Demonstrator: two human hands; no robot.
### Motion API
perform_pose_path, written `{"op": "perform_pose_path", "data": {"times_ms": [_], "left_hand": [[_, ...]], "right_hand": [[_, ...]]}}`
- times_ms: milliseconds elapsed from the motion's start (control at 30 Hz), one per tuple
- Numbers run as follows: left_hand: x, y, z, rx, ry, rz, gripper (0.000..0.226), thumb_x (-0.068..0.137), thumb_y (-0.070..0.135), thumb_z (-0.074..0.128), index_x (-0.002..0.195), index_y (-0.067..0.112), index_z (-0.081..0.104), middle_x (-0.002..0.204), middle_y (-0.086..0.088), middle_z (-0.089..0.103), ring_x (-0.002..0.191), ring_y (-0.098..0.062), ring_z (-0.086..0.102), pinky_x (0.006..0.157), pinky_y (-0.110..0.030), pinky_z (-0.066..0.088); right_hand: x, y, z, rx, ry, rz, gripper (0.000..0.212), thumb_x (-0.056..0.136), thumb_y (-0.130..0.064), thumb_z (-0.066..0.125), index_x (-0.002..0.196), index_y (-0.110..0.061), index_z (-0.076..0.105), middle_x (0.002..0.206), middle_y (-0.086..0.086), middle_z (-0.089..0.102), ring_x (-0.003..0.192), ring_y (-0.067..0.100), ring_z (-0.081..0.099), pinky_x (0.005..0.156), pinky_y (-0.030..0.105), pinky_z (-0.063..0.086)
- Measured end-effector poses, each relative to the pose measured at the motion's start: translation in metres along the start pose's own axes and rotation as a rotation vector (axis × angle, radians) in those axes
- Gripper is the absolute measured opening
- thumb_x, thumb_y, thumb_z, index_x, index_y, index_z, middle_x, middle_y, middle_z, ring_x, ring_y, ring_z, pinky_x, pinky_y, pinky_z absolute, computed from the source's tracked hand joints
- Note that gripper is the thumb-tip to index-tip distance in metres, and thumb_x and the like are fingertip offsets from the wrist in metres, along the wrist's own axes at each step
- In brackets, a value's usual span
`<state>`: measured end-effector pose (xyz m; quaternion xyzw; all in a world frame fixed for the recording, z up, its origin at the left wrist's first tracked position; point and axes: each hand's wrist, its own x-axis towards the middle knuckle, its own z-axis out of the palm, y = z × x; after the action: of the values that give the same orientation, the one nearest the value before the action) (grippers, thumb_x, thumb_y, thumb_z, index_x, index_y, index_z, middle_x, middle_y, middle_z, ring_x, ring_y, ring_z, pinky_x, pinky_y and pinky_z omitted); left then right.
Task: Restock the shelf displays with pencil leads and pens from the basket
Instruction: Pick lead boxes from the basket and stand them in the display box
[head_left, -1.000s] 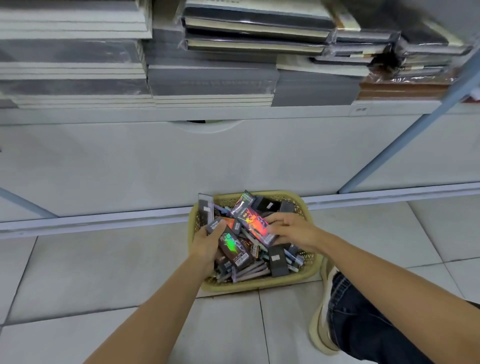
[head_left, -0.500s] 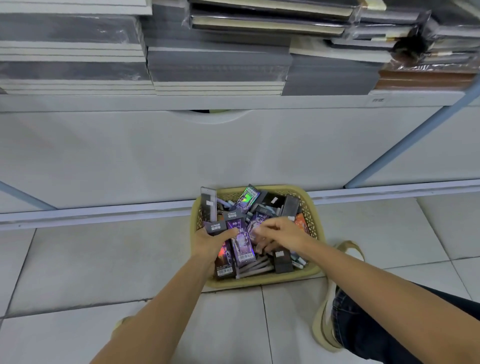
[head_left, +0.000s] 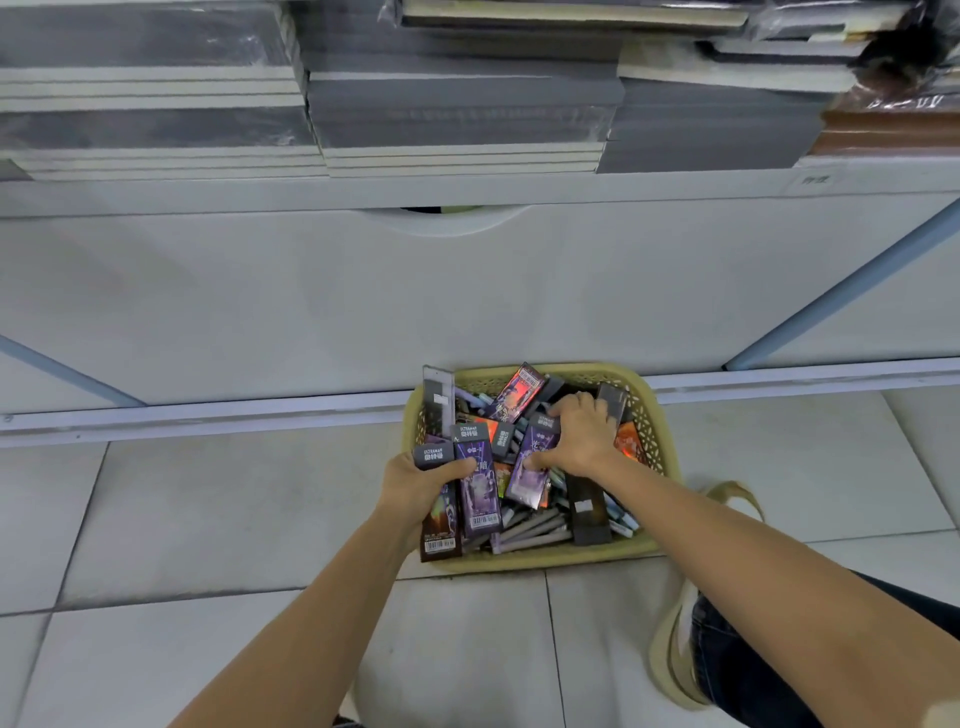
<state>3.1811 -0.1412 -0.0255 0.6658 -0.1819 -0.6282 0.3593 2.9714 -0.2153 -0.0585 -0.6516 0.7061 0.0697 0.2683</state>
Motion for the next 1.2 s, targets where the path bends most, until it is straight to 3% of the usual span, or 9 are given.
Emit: {"op": "perform_pose_path", "data": {"times_ms": [200,367,433,533,633,767,833,1100,1200], "left_hand": [[-0.013,0.031,-0.006,0.062,-0.034,0.126,0.017,0.071,0.007,0.083,0.081,0.011,0.07,0.081,-0.01,0.075,0.068,-0.021,0.072,0.054,-0.025,0.057],[-0.041,0.11,-0.02,0.144,-0.112,0.3,0.022,0.073,0.018,0.083,0.088,0.008,0.071,0.073,-0.004,0.075,0.059,-0.016,0.069,0.051,-0.022,0.051],[-0.063,0.153,-0.029,0.177,-0.146,0.417,0.023,0.07,0.021,0.084,0.085,0.008,0.071,0.061,0.001,0.071,0.049,-0.011,0.063,0.048,-0.018,0.048],[-0.106,0.212,-0.043,0.206,-0.168,0.605,0.036,0.063,0.027,0.085,0.091,0.008,0.074,0.086,-0.014,0.075,0.077,-0.024,0.069,0.077,-0.039,0.055],[-0.153,0.257,-0.06,0.168,-0.124,0.835,0.047,0.054,0.038,0.087,0.09,0.011,0.074,0.09,-0.013,0.076,0.08,-0.025,0.071,0.074,-0.039,0.057],[-0.205,0.301,-0.082,0.08,-0.065,1.02,0.04,0.055,0.043,0.087,0.087,0.021,0.076,0.089,-0.005,0.077,0.08,-0.022,0.074,0.066,-0.029,0.058],[-0.222,0.319,-0.09,0.059,-0.029,1.068,0.043,0.057,0.043,0.086,0.091,0.019,0.076,0.09,-0.004,0.077,0.083,-0.021,0.074,0.069,-0.031,0.059],[-0.24,0.362,-0.102,-0.088,0.01,1.059,0.056,0.051,0.043,0.092,0.095,0.012,0.074,0.094,-0.01,0.075,0.085,-0.028,0.072,0.084,-0.058,0.055],[-0.234,0.375,-0.103,-0.168,0.048,1.059,0.033,0.06,0.034,0.088,0.087,0.02,0.076,0.089,-0.009,0.077,0.083,-0.027,0.074,0.082,-0.054,0.057]], "right_hand": [[-0.019,-0.001,-0.029,0.544,-0.097,-0.29,0.036,0.081,-0.008,0.076,0.106,-0.014,0.051,0.104,0.009,0.066,0.097,0.027,0.065,0.086,0.043,0.052],[-0.044,-0.043,-0.117,0.651,-0.127,-0.506,0.025,0.088,-0.005,0.068,0.11,-0.015,0.062,0.097,-0.007,0.067,0.086,-0.004,0.068,0.073,0.009,0.05],[-0.059,-0.067,-0.159,0.676,-0.093,-0.587,0.021,0.09,-0.004,0.064,0.11,-0.011,0.061,0.088,-0.008,0.067,0.073,-0.007,0.065,0.066,0.012,0.052],[-0.089,-0.102,-0.214,0.684,-0.003,-0.72,0.018,0.093,-0.004,0.061,0.109,-0.011,0.059,0.077,-0.005,0.064,0.067,0.0,0.062,0.066,0.026,0.053],[-0.126,-0.135,-0.264,0.694,0.106,-0.857,0.017,0.093,-0.007,0.062,0.105,-0.018,0.058,0.07,-0.013,0.064,0.068,0.003,0.06,0.071,0.034,0.053],[-0.171,-0.178,-0.333,0.816,0.327,-1.007,0.02,0.094,-0.004,0.059,0.102,-0.022,0.058,0.088,-0.002,0.065,0.074,0.003,0.061,0.069,0.017,0.051],[-0.187,-0.198,-0.365,0.864,0.417,-1.064,0.016,0.094,0.0,0.056,0.104,-0.013,0.056,0.096,0.013,0.061,0.078,0.009,0.06,0.069,0.019,0.053],[-0.187,-0.261,-0.456,0.895,0.692,-1.065,0.021,0.094,0.001,0.055,0.115,-0.001,0.052,0.102,0.02,0.061,0.085,0.021,0.063,0.078,0.034,0.06],[-0.173,-0.281,-0.463,0.797,0.734,-1.088,0.017,0.093,-0.001,0.058,0.108,-0.008,0.055,0.105,0.019,0.065,0.083,0.015,0.066,0.071,0.028,0.06]]}}
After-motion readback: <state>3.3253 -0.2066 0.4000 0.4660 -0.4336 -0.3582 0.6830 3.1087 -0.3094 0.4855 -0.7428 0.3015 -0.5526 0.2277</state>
